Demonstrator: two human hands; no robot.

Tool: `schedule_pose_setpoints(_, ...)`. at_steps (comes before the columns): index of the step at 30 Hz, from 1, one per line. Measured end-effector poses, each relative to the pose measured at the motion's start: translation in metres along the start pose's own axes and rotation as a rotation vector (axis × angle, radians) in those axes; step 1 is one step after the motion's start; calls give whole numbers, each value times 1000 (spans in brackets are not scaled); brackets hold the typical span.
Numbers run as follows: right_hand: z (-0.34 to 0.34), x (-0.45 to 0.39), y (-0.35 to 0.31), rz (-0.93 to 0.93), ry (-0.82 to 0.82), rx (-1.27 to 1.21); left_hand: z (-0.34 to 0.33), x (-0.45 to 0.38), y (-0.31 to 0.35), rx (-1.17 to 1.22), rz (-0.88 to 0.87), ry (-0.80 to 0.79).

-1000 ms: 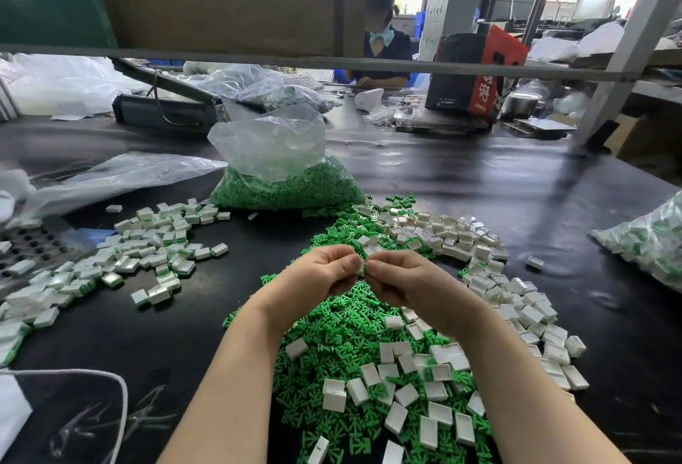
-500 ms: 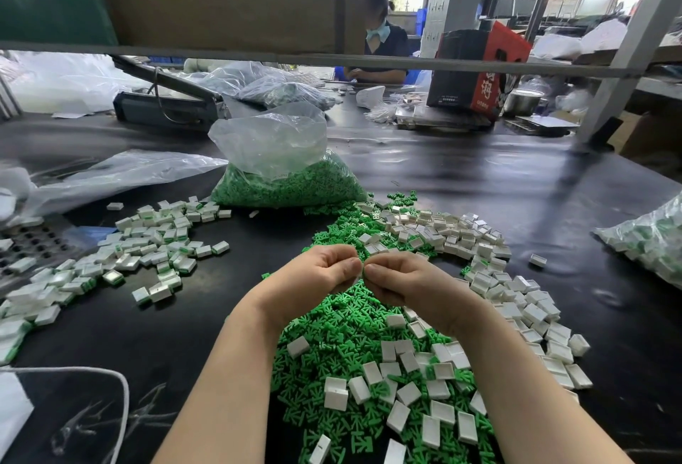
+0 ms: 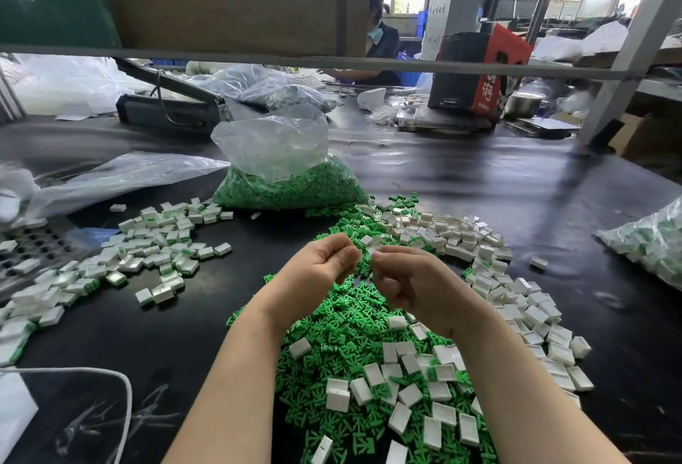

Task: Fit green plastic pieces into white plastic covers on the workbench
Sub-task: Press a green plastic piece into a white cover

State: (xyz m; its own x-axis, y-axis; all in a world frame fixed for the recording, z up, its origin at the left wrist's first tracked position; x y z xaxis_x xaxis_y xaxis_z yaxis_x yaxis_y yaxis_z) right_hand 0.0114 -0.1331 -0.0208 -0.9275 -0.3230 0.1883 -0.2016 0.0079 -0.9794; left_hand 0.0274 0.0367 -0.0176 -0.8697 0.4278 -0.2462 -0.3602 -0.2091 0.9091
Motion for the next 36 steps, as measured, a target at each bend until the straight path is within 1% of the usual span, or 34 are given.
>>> schedule_pose_setpoints(2,2,0,-1,57,25,7,1,0,-1,36,11,0)
schedule_pose_setpoints(5,0,-1,-3,145,69,93,-1,0,-2,165,50,3)
schedule_pose_setpoints(8,-3,-2,-3,187,87,174,-2,-1,-4,209,77,11)
schedule_pose_setpoints(15,-5,-4,-5,252,172,307,-1,-2,-5,176,69,23)
schedule_pose_setpoints(20,-4,-5,-4,290,167,414,1,-1,-5,108,56,30)
schedule_pose_setpoints(23,-4,-5,-5,272,142,477,2,0,-5,59,51,3)
schedule_pose_setpoints(29,-5,-4,-1,177,101,465,2,0,-3,18,56,-32)
schedule_pose_setpoints(36,-5,-2,-1,207,54,490,2,1,-3,10,62,-51)
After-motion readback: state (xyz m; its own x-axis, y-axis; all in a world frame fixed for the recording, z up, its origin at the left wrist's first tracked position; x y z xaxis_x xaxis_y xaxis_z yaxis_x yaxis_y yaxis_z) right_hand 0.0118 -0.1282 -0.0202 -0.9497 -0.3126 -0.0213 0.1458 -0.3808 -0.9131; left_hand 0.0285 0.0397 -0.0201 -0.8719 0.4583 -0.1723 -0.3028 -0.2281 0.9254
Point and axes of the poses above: each hand's wrist, its own x-axis away from the middle knuckle, its own z-axis out of the back of the hand, y = z × x, the point moved 1 cm from there along -x, towards the middle knuckle, and after that the axes turned 4 degrees about -z, right-handed, at the moved point
